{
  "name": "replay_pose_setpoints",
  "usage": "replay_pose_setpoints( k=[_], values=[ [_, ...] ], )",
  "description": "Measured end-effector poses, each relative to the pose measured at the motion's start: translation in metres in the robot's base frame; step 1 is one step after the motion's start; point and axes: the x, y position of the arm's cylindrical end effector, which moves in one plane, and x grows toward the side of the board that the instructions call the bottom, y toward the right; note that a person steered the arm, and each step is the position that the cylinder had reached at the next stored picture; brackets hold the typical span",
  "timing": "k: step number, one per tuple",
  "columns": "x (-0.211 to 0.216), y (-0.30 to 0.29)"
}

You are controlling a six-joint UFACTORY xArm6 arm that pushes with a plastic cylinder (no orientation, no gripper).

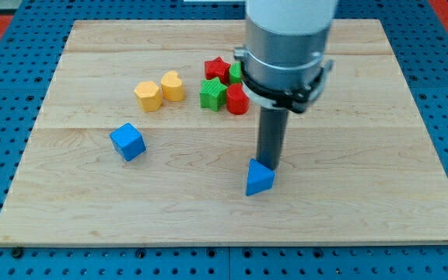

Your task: Place the blue triangle diagonally bottom right to the yellow hexagon

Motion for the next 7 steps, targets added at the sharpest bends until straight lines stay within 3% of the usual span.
replay_pose_setpoints(
  k=[1,3,4,5,7],
  values=[
    [0.027,0.000],
    [0.035,-0.062],
    [0.014,-0.090],
    [-0.053,-0.084],
    [-0.069,-0.247]
  ],
)
